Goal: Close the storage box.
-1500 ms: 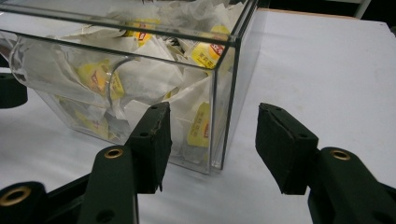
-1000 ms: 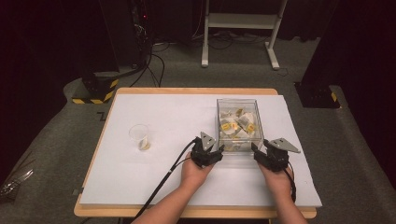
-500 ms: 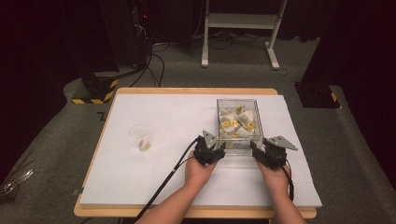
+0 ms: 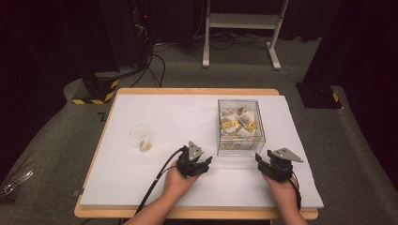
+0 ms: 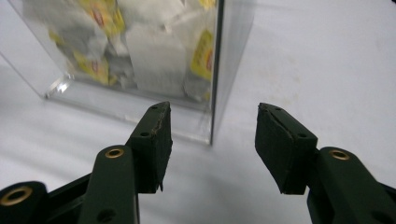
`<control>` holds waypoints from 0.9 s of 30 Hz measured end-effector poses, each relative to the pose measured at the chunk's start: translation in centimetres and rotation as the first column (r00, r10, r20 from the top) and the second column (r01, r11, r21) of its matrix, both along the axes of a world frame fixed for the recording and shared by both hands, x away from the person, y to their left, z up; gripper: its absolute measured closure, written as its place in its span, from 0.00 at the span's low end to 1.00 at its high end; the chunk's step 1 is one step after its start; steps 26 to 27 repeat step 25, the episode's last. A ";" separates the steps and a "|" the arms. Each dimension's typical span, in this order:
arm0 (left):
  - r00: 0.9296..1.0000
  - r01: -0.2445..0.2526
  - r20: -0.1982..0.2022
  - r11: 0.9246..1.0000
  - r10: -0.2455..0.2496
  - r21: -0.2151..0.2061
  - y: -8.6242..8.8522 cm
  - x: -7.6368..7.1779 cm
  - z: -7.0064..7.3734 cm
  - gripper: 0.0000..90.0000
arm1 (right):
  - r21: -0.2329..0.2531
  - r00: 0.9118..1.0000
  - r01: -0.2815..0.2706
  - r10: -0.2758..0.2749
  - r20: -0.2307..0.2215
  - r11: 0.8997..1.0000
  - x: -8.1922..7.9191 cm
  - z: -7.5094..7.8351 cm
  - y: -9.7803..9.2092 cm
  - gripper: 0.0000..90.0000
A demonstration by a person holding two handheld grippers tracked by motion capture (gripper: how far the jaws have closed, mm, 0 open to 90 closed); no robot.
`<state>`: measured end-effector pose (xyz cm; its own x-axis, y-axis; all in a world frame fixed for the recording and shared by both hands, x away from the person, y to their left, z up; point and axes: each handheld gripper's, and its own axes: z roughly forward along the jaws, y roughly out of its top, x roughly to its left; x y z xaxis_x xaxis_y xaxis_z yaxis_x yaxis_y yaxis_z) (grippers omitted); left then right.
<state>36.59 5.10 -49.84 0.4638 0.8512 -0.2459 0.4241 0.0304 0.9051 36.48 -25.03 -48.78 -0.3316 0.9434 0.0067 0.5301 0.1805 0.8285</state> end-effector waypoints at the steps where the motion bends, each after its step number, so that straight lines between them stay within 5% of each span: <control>1: 1.000 -0.002 -0.004 1.000 0.002 0.005 0.8 -0.3 -0.1 0.46 | -0.009 1.000 0.001 -0.001 -0.004 1.000 -0.2 -0.1 -0.3 0.51; 6: 0.998 -0.022 -0.051 1.000 0.023 0.014 5.0 -1.4 -0.4 0.45 | -0.030 0.999 0.015 -0.016 -0.044 0.999 -1.1 -0.4 -1.9 0.50; 10: 0.994 -0.040 -0.104 0.997 0.047 0.066 8.3 -2.3 -1.2 0.44 | -0.059 0.996 0.037 -0.042 -0.075 0.998 -1.5 -0.8 -3.0 0.49; 12: 0.992 -0.047 -0.115 0.998 0.052 0.048 9.8 -2.8 -1.6 0.43 | -0.077 0.994 0.054 -0.061 -0.094 0.996 -1.6 -1.1 -3.4 0.48; 18: 0.991 -0.071 -0.113 0.997 0.072 0.014 10.9 -3.2 -1.7 0.42 | -0.086 0.990 0.031 -0.043 -0.135 0.996 -1.4 -1.3 -3.6 0.42; 20: 0.993 -0.054 -0.101 0.997 0.059 0.055 10.7 -3.4 -1.8 0.40 | -0.085 0.991 0.028 -0.039 -0.130 0.996 -1.4 -1.3 -3.6 0.42; 27: 0.993 -0.061 -0.100 0.997 0.066 0.053 10.8 -3.4 -1.8 0.38 | -0.114 0.993 0.040 -0.052 -0.108 0.993 -1.7 -1.4 -3.4 0.38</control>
